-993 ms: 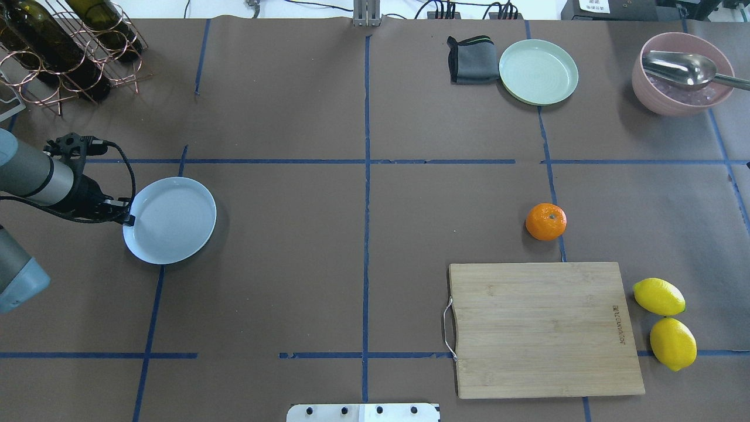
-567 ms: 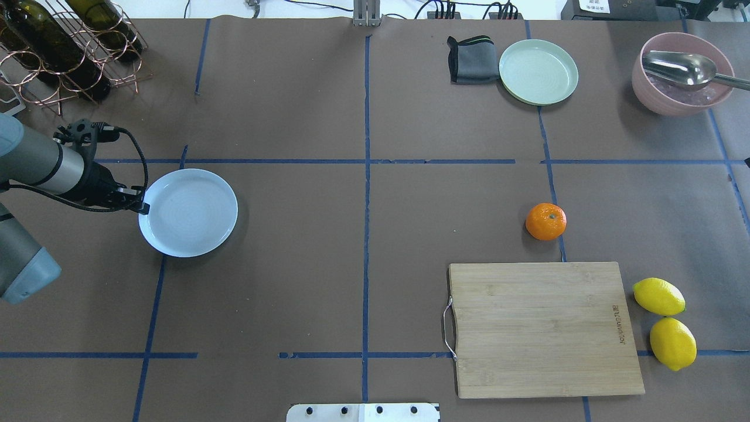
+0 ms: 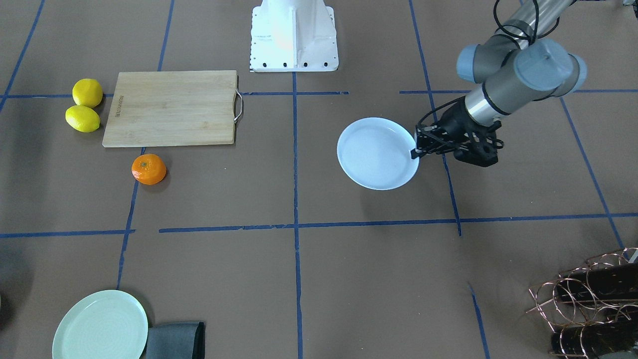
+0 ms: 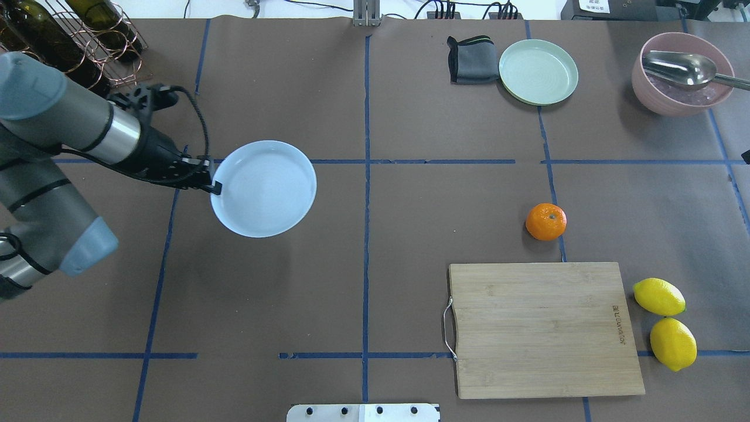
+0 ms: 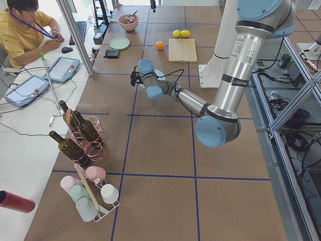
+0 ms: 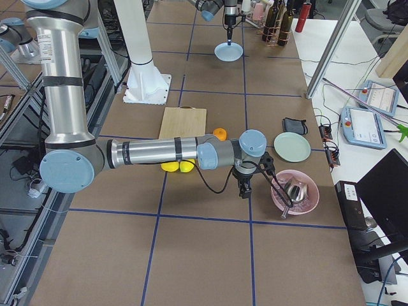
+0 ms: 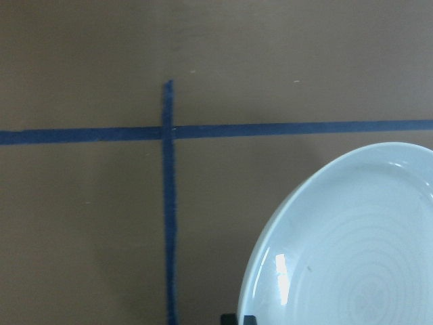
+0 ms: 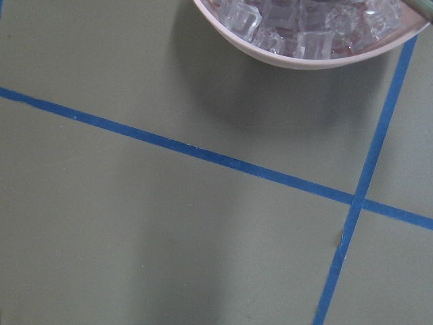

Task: Pick orange to plate
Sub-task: 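Slide the pale blue plate with the left gripper toward the table center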

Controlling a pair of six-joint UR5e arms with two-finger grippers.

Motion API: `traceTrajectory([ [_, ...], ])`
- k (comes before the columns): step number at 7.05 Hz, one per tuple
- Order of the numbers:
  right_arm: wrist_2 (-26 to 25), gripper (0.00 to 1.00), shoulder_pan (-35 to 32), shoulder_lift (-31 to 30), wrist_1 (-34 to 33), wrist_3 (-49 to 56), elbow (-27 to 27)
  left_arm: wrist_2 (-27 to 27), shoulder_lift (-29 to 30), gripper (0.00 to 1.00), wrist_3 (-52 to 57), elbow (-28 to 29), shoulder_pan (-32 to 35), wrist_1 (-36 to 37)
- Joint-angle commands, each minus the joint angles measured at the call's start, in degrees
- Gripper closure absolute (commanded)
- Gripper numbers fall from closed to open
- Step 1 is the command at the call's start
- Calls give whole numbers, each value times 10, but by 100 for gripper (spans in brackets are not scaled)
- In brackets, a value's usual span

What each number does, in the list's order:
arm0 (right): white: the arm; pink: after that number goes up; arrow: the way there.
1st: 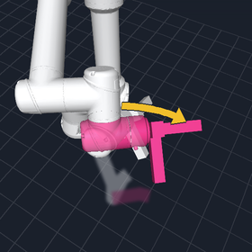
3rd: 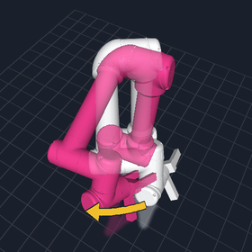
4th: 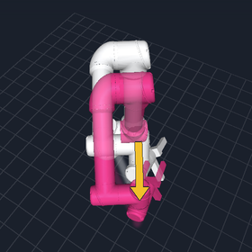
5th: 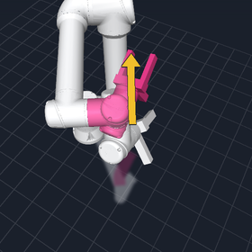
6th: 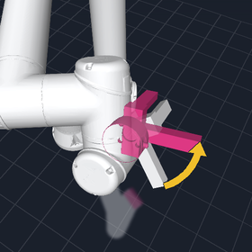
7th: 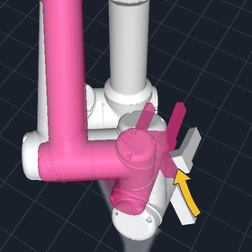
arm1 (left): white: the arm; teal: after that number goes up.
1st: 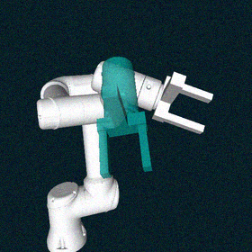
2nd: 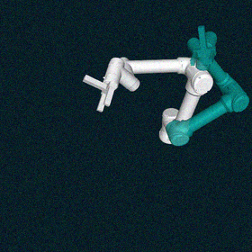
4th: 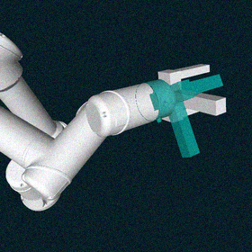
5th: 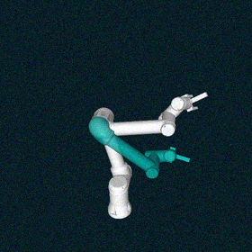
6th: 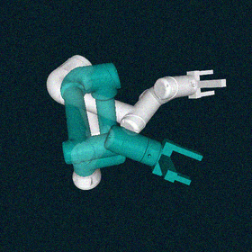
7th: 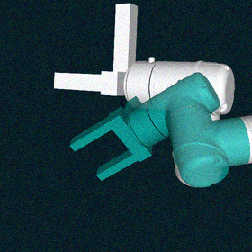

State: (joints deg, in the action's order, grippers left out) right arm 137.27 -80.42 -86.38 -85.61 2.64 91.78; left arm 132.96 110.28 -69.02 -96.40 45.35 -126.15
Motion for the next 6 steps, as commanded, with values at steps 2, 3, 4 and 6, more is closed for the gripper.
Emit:
traceTrajectory([
  [2, 13, 0, 0, -1, 0, 0, -1, -70, 86, 100, -45, 57, -103, 0],
  [3, 18, 0, 0, -2, 0, 0, -1, -102, 124, 100, -45, 109, -113, -2],
  [4, 18, 0, 0, -2, 0, -1, 1, -141, 129, 100, -45, 118, -130, -5],
  [6, 18, 0, 0, -1, 0, 0, 1, -146, 136, 100, -45, 134, -134, -8],
])
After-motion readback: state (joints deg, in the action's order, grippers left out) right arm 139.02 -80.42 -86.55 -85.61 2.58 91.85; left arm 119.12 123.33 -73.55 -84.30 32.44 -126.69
